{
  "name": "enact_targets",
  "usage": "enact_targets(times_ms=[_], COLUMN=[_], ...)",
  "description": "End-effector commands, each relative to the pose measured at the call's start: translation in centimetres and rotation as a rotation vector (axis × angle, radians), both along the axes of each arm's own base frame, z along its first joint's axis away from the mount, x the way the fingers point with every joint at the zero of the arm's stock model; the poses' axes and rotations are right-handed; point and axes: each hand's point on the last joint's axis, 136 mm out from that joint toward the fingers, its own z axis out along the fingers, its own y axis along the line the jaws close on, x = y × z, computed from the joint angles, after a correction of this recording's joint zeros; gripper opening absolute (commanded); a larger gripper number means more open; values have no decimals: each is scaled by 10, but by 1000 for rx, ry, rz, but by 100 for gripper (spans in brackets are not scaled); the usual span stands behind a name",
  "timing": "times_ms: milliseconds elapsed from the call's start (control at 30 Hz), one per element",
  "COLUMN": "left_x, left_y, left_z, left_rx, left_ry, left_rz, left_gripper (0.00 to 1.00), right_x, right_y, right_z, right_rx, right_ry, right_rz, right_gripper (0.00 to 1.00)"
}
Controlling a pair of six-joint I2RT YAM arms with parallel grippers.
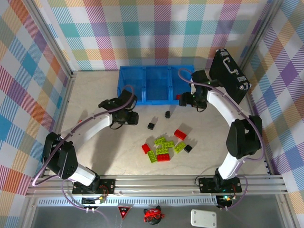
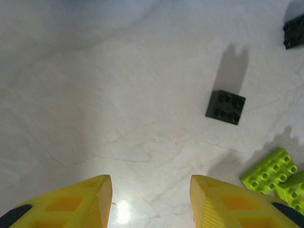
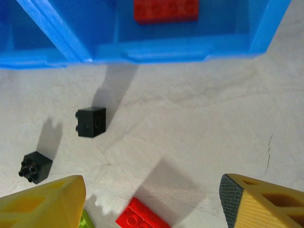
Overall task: Sort the legos into containers by color
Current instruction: Pick up the lego from the center of the table.
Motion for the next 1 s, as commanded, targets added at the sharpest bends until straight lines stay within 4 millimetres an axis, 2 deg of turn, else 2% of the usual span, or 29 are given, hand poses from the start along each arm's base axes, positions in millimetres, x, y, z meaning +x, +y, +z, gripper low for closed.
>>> enact_targets(times_ms=[0,300,433,800,967], left_x=[-14,-33,-29,-5,3], left_y=[-9,-49,-69,-90,-94], left_z=[3,-11,-21,-44,-59], left_rx=[-10,-12,-45,144,148], left_ry=[-21,-7,16,88,146], left_rz=[88,56,-9,-221,-262], left_gripper=[48,50,51,52,52], right_x=[-7,-26,-30,-46,-52], right_y=[4,-1,-2,-12,-16], right_z=[8,4,7,11,12], right_rx=[31,26,29,8,3], right_ry=[-30,-23,-29,-40,-42], right_rz=[17,30,33,21,12], right_gripper=[76,76,76,76,76])
